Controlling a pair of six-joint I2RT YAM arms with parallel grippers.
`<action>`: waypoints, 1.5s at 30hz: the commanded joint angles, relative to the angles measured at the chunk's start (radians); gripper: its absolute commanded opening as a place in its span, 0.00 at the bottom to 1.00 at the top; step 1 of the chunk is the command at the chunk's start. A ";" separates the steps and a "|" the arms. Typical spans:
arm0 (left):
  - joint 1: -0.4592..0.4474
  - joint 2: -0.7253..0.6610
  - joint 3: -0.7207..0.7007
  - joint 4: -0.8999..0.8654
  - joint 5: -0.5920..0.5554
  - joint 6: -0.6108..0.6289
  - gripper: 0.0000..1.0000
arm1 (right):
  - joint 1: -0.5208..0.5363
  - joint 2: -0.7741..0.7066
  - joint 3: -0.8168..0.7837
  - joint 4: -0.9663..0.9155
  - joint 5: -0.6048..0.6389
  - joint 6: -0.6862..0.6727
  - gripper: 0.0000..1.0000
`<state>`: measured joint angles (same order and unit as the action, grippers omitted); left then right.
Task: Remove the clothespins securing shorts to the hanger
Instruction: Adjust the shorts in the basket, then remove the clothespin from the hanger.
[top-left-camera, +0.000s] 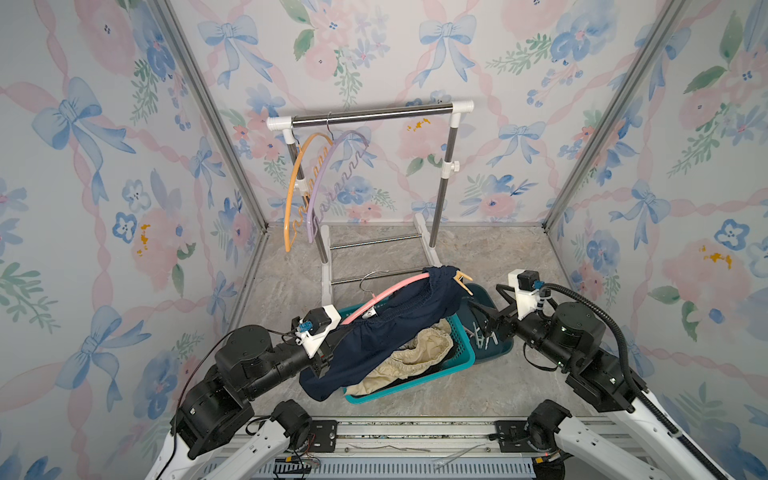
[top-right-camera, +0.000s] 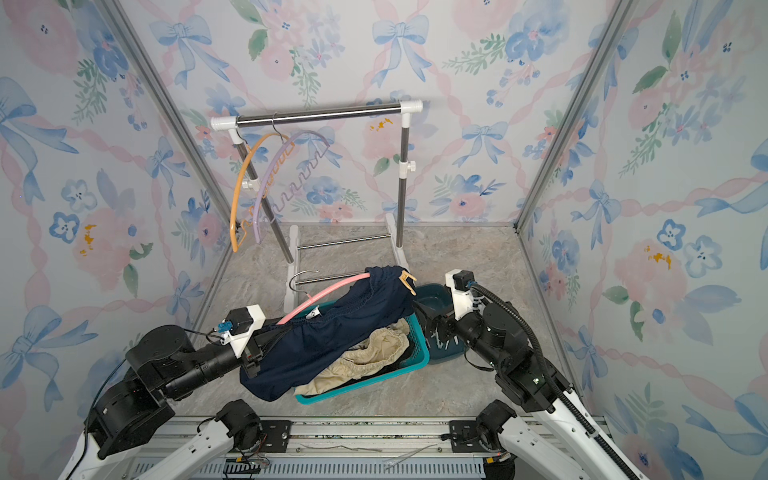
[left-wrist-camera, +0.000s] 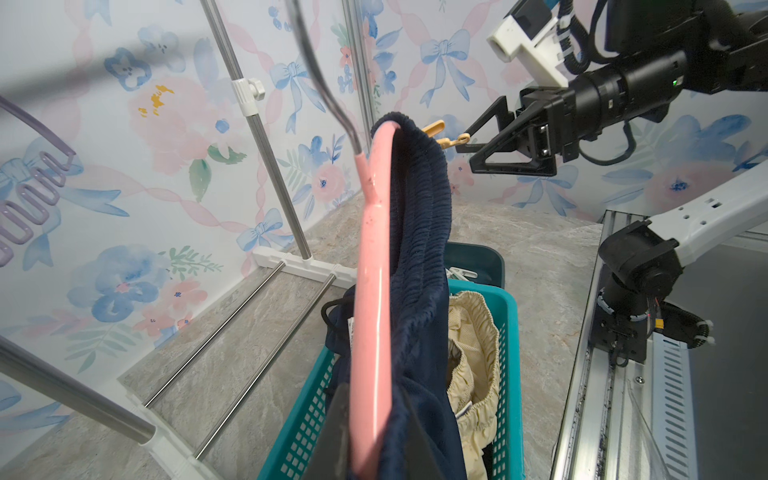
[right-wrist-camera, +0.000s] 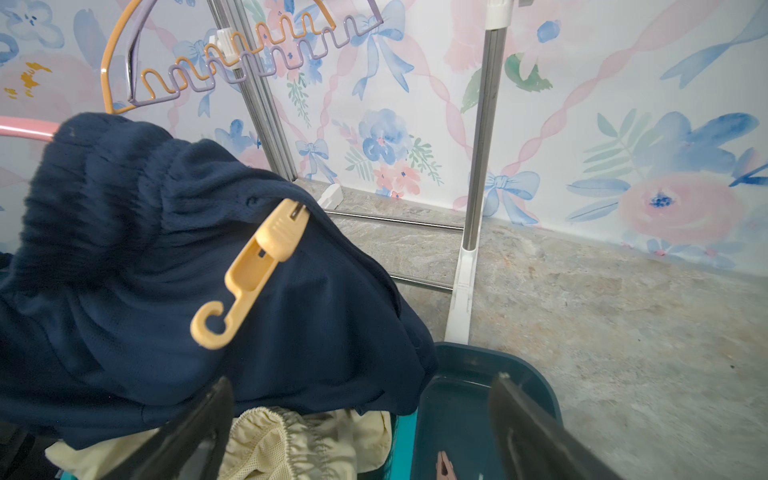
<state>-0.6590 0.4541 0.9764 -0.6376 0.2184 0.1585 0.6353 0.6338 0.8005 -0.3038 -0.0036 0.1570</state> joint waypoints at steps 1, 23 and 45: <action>-0.004 -0.029 -0.007 0.106 0.030 0.041 0.00 | -0.008 0.006 -0.018 0.060 -0.057 0.019 0.97; -0.004 -0.059 -0.015 0.107 0.102 -0.008 0.00 | -0.008 0.071 0.140 -0.038 -0.222 -0.284 0.97; -0.004 -0.006 0.016 0.103 0.101 -0.064 0.00 | -0.009 0.155 0.234 -0.099 -0.240 -0.459 0.69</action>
<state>-0.6590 0.4511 0.9524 -0.6296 0.3080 0.1207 0.6353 0.7910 1.0153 -0.3893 -0.2142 -0.2787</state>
